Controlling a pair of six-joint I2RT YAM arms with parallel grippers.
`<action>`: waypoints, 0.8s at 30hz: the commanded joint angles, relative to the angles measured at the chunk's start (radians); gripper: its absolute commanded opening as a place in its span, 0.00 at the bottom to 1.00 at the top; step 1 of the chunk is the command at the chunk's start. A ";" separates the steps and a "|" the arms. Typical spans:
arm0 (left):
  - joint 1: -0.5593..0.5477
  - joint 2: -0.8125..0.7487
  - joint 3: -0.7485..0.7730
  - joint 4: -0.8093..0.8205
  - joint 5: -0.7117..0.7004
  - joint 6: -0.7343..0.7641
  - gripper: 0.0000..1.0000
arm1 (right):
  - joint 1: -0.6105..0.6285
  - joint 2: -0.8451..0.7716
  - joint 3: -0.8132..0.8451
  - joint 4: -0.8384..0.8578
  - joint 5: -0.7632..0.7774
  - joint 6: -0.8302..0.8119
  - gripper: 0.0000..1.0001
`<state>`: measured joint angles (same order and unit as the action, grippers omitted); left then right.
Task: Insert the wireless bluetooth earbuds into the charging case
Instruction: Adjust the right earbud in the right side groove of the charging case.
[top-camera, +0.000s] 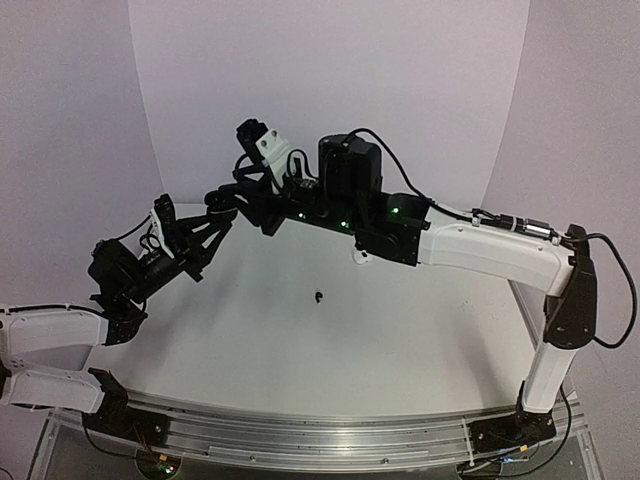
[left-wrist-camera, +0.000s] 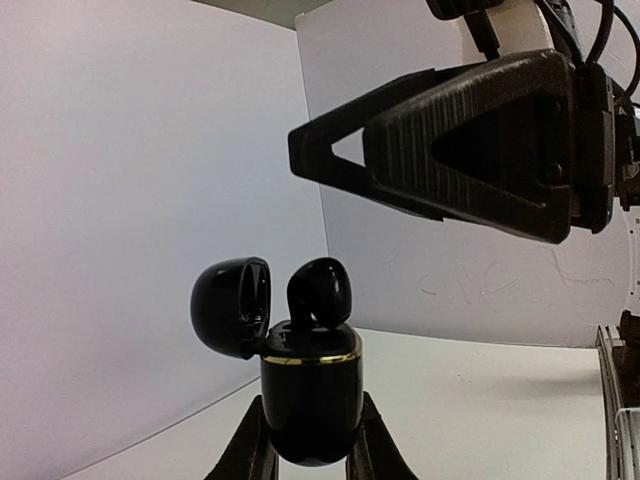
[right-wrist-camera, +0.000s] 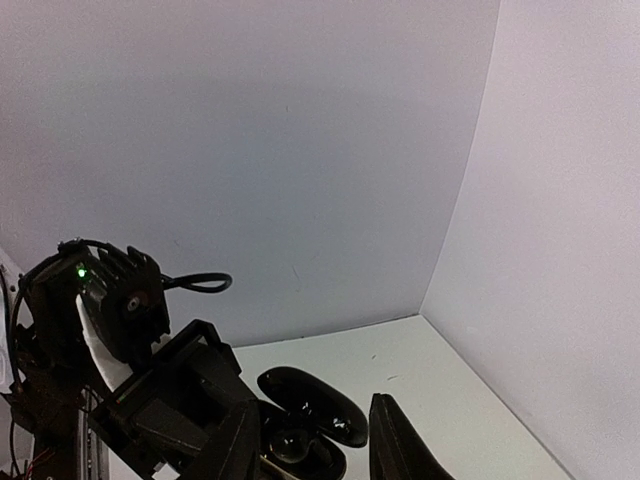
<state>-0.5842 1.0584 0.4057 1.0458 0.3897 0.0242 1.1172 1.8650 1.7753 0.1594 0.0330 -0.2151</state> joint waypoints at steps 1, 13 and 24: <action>-0.004 -0.023 0.038 0.024 0.005 -0.008 0.00 | 0.003 0.031 0.058 0.025 0.004 -0.024 0.39; -0.005 -0.023 0.035 0.030 0.006 -0.007 0.00 | 0.003 0.074 0.095 0.025 0.066 -0.042 0.64; -0.005 -0.024 0.035 0.029 0.011 -0.007 0.00 | 0.001 0.078 0.104 0.026 0.069 -0.037 0.64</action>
<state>-0.5842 1.0542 0.4057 1.0462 0.3901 0.0246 1.1172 1.9442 1.8317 0.1631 0.0837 -0.2539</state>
